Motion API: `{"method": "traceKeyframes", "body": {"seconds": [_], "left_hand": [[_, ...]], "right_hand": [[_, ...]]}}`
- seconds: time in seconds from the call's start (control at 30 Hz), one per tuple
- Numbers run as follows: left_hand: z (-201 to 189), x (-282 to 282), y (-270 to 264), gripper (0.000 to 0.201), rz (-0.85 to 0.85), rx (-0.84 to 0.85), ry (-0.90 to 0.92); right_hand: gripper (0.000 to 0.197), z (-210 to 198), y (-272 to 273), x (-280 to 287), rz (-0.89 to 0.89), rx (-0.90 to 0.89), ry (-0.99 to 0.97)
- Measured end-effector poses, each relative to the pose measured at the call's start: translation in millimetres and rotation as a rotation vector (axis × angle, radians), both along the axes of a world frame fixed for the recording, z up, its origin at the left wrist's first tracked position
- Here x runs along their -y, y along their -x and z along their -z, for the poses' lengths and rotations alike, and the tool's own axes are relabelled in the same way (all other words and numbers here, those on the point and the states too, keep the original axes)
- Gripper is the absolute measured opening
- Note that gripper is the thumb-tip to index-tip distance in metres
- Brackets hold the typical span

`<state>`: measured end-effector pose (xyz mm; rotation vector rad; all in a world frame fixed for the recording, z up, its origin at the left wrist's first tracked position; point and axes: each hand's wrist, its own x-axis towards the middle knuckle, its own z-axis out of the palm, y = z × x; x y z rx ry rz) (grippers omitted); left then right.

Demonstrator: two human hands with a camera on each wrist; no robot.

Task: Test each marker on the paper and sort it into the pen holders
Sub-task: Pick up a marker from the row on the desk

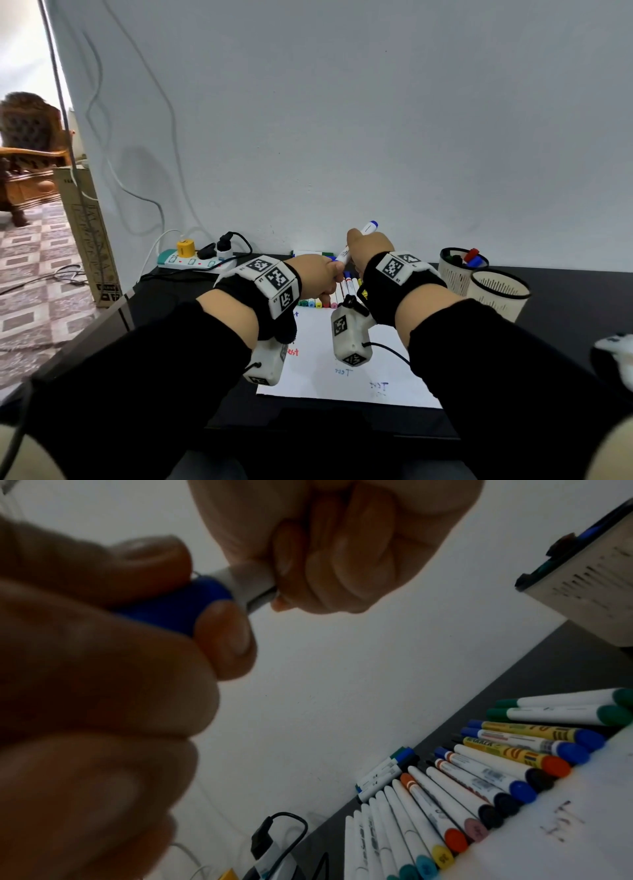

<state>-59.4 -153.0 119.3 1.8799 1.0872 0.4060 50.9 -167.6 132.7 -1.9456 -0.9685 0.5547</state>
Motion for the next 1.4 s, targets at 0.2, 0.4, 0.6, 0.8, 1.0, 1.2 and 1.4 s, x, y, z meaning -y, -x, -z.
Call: {"method": "traceKeyframes", "body": {"seconds": [0.2,0.4,0.6,0.8,1.0,1.2,1.4], "left_hand": [[-7,9,8,0.037,0.036,0.031,0.089],[8,-3,29,0.034,0.033,-0.294,-0.218],[15,-18,34,0.037,0.022,-0.334,-0.288],[30,-33,42,0.035,-0.071,-0.259,-0.265],[56,-44,61,0.037,-0.205,-0.233,-0.301],[71,-49,69,0.033,-0.197,-0.292,-0.343],[92,-53,74,0.035,-0.226,-0.297,-0.334]], "right_hand": [[0.032,9,7,-8,-0.046,-0.060,-0.036],[0.027,5,-33,2,0.108,-0.102,-0.010],[0.037,18,-30,-8,0.102,-0.263,-0.058],[0.032,41,-23,-11,0.027,-0.499,-0.123],[0.031,87,-6,-12,0.046,-0.542,-0.067],[0.021,114,8,-22,0.059,-0.601,0.014],[0.023,139,23,-25,0.095,-0.496,0.133]]}}
